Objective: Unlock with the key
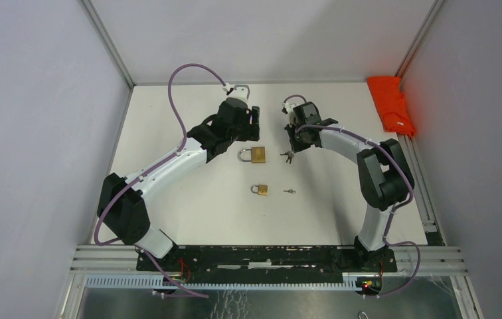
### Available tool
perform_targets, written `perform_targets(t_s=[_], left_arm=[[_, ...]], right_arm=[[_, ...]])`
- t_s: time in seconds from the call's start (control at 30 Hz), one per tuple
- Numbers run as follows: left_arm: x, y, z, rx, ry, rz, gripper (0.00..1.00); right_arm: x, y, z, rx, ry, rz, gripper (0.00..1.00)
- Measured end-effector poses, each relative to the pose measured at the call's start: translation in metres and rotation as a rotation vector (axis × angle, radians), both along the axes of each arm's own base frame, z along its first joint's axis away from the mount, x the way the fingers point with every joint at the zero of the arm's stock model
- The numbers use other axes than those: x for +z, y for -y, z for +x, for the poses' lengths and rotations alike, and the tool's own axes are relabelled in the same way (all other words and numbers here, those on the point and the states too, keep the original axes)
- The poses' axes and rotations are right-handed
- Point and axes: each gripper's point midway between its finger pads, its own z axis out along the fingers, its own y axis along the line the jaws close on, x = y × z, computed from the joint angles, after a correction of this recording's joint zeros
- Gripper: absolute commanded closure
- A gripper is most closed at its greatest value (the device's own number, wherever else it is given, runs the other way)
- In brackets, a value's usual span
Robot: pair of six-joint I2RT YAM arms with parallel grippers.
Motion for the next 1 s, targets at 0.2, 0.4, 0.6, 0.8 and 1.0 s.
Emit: perform_targets(t_s=[0.2, 0.4, 0.6, 0.8, 1.0], left_arm=[[0.001, 0.002, 0.000, -0.007, 0.002, -0.009, 0.24], [-0.001, 0.007, -0.001, -0.028, 0.003, -0.026, 0.23], [0.000, 0.008, 0.000, -0.030, 0.009, -0.032, 0.23], [0.001, 0.010, 0.000, -0.039, 0.006, -0.038, 0.23], [-0.002, 0.011, -0.001, -0.044, 0.003, -0.039, 0.23]], right_arm=[[0.022, -0.002, 0.003, -0.003, 0.048, 0.029, 1.00], [0.018, -0.001, -0.003, -0.027, 0.017, 0.035, 0.84], [0.009, -0.002, -0.009, -0.081, -0.041, 0.051, 0.66], [0.004, -0.004, -0.011, -0.128, -0.067, 0.073, 0.59], [-0.010, -0.004, -0.014, -0.162, -0.107, 0.074, 0.66]])
